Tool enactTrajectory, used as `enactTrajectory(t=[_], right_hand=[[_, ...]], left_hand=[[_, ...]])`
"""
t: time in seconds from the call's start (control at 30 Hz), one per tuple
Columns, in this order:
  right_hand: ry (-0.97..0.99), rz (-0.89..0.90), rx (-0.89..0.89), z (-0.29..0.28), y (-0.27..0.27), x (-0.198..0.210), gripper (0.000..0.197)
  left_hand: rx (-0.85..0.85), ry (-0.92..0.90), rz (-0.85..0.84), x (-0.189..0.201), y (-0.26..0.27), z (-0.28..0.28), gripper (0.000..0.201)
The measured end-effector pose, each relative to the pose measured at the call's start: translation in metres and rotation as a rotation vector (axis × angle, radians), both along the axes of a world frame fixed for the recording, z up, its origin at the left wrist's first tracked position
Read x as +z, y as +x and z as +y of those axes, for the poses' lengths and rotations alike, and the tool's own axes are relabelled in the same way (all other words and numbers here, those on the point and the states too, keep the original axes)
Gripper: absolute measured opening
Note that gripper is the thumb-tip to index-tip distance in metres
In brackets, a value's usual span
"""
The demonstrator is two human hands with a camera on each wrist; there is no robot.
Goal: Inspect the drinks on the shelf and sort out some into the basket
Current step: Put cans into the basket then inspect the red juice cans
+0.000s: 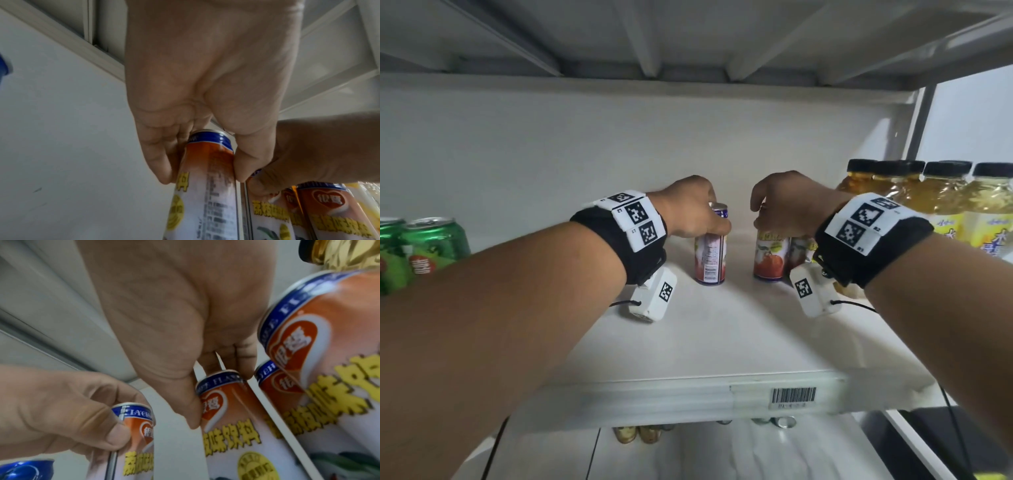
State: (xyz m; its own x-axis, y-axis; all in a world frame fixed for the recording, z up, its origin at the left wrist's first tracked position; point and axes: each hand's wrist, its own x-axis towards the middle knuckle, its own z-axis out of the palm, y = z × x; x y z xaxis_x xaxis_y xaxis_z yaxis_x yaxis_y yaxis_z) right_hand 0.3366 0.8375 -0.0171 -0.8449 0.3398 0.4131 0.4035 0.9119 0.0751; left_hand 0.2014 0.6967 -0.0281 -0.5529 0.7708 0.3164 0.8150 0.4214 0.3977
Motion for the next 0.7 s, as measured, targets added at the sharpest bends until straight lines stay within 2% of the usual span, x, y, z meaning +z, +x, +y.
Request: enactTrajectory(t=[0.13, 0.27, 0.4, 0.53, 0.6, 0.7], right_hand=[[-0.030, 0.060, 0.055, -0.003, 0.005, 0.004, 0.025], [-0.049, 0.220, 0.139, -0.009, 0.017, 0.016, 0.025], [-0.105, 0.422, 0.210, -0.016, 0.033, 0.032, 0.021], [-0.170, 0.598, 0.285, -0.021, 0.045, 0.038, 0.018], [-0.228, 0.686, 0.260, -0.020, 0.050, 0.036, 0.030], [-0.367, 0.670, 0.118, -0.016, 0.058, 0.031, 0.067]], left_hand=[[0.000, 0.022, 0.136, 0.004, 0.009, -0.002, 0.060], [-0.097, 0.148, 0.204, 0.011, 0.025, 0.001, 0.063], [-0.224, 0.174, 0.079, 0.020, 0.041, 0.006, 0.049], [-0.301, 0.245, -0.087, 0.024, 0.048, 0.012, 0.024], [-0.272, 0.296, -0.086, 0.026, 0.052, 0.015, 0.022], [-0.246, 0.360, -0.100, 0.027, 0.058, 0.016, 0.024]])
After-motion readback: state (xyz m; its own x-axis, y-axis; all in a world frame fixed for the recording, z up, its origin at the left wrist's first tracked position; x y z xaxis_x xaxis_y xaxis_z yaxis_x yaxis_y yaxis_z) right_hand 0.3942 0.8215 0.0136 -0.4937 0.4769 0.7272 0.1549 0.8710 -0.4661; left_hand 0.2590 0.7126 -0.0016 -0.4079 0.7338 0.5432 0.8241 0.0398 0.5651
